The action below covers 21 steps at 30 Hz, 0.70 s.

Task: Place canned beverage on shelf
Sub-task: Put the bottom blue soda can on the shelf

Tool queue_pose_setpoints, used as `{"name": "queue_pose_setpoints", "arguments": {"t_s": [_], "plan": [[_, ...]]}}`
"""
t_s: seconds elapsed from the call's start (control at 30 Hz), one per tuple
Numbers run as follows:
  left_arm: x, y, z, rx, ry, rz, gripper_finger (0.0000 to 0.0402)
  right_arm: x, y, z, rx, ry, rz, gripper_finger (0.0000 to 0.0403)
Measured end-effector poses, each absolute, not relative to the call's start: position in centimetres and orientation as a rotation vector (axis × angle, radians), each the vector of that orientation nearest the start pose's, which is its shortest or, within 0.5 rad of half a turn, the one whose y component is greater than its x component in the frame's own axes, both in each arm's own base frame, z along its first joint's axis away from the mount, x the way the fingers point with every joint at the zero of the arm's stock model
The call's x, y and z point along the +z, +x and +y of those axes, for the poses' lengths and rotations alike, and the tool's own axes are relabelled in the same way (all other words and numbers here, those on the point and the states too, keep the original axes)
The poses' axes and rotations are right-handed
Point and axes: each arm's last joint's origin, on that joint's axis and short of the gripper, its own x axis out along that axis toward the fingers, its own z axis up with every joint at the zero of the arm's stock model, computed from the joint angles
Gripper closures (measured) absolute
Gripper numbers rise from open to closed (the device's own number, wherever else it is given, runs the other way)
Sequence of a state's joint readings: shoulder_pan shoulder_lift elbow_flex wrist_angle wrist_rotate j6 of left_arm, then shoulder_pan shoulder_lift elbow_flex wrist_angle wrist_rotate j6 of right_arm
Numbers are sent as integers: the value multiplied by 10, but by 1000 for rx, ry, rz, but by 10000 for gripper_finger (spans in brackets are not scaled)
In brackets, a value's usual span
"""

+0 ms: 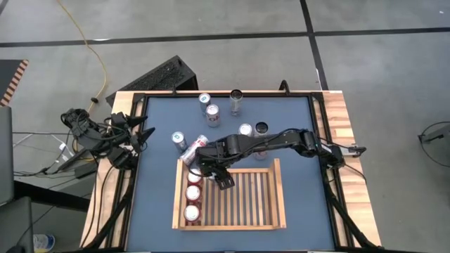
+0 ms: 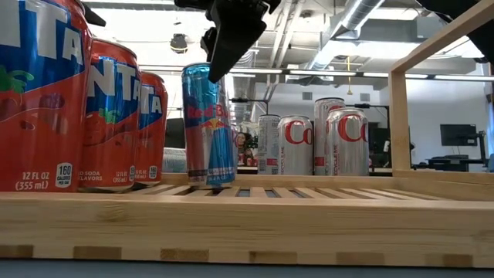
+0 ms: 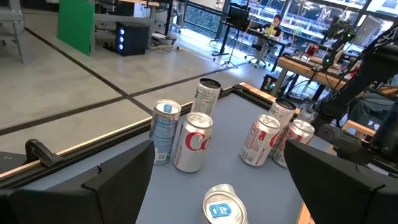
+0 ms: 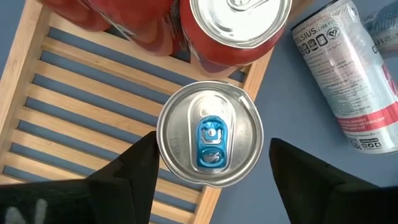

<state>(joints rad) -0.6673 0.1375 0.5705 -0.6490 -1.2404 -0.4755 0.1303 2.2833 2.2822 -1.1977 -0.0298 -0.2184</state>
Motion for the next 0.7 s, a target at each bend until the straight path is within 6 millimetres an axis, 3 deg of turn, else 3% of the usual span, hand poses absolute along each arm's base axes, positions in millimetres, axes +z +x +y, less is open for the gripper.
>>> {"name": "queue_pose_setpoints", "arguments": {"t_s": [0.7], "plan": [[279, 41, 2, 585, -277, -3, 53, 264, 475, 61, 341, -235, 1160, 219]]}}
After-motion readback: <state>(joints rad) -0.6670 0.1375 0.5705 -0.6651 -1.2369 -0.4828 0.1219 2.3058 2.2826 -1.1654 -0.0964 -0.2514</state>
